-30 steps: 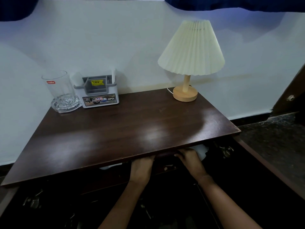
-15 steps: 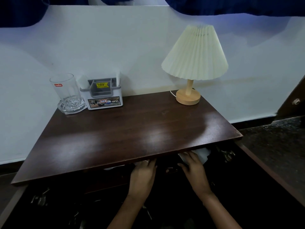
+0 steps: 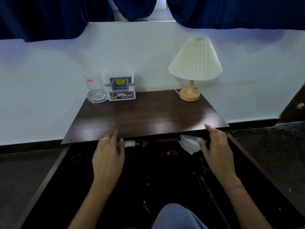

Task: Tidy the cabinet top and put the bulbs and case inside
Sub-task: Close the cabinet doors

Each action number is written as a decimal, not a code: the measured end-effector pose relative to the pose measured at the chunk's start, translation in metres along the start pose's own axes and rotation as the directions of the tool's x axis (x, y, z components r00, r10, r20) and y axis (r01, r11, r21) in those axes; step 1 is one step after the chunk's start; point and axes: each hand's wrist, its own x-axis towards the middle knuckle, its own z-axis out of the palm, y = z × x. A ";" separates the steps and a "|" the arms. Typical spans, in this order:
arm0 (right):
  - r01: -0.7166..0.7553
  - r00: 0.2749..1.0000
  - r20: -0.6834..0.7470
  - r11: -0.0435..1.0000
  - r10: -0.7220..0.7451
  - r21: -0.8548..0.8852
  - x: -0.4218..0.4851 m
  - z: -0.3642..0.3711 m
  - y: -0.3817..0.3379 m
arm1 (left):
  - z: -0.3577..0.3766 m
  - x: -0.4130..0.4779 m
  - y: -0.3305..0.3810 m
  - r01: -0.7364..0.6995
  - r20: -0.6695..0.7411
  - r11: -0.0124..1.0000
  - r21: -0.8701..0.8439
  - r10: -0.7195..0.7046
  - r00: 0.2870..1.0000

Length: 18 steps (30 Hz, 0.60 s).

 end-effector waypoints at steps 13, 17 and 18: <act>-0.506 0.711 0.261 0.733 0.653 -0.454 -0.022 -0.067 0.058 | -0.071 -0.037 -0.169 0.509 0.382 0.788 0.347 -0.615 0.690; -0.437 0.631 0.429 0.753 0.646 -0.491 -0.033 -0.085 0.076 | -0.065 -0.049 -0.182 0.478 0.457 0.844 0.242 -0.534 0.711; -0.426 0.617 0.470 0.770 0.632 -0.476 -0.036 -0.087 0.080 | -0.067 -0.049 -0.182 0.490 0.490 0.846 0.208 -0.524 0.697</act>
